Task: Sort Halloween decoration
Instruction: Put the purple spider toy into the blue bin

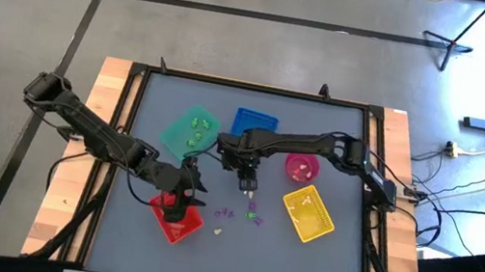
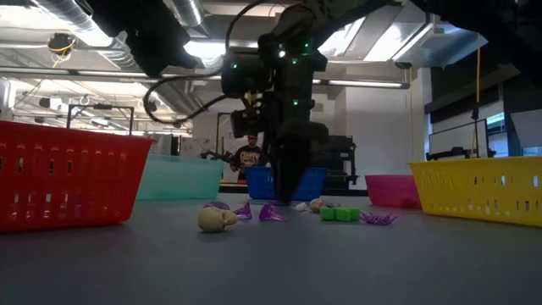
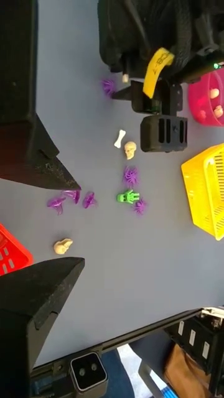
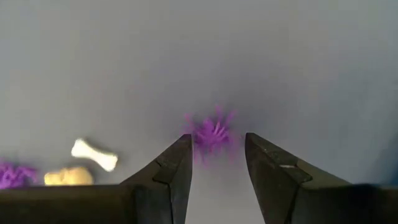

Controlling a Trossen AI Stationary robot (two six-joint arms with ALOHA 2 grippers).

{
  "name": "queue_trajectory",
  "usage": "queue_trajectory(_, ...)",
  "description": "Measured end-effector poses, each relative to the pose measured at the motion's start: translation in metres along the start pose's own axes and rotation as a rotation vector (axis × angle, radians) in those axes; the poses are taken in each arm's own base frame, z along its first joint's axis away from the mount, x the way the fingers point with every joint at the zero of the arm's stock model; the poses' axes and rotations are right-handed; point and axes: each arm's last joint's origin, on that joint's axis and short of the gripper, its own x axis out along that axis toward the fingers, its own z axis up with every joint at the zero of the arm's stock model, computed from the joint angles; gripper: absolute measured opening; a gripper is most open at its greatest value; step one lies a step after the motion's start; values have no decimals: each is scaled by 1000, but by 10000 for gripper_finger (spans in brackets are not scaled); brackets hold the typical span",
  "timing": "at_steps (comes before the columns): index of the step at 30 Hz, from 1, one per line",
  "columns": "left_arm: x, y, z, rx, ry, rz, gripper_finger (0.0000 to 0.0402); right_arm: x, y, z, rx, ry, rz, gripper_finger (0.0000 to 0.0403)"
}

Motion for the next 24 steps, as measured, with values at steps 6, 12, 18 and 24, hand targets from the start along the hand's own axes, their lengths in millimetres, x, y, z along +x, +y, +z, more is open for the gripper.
queue_trajectory(6, 0, 0, 1, -1, -6, -2, 170, 4, -1, 1, 0, 0, -1, 147)
queue_trajectory(12, 0, 0, 1, -1, -7, -2, 170, 4, -1, 2, 0, -6, -21, 147)
queue_trajectory(18, 0, 0, 1, -1, -6, -2, 170, 4, -1, 2, 0, -5, -21, 147)
queue_trajectory(24, 0, 0, 1, -1, -7, -2, 170, 4, -1, 2, 0, -5, -20, 136)
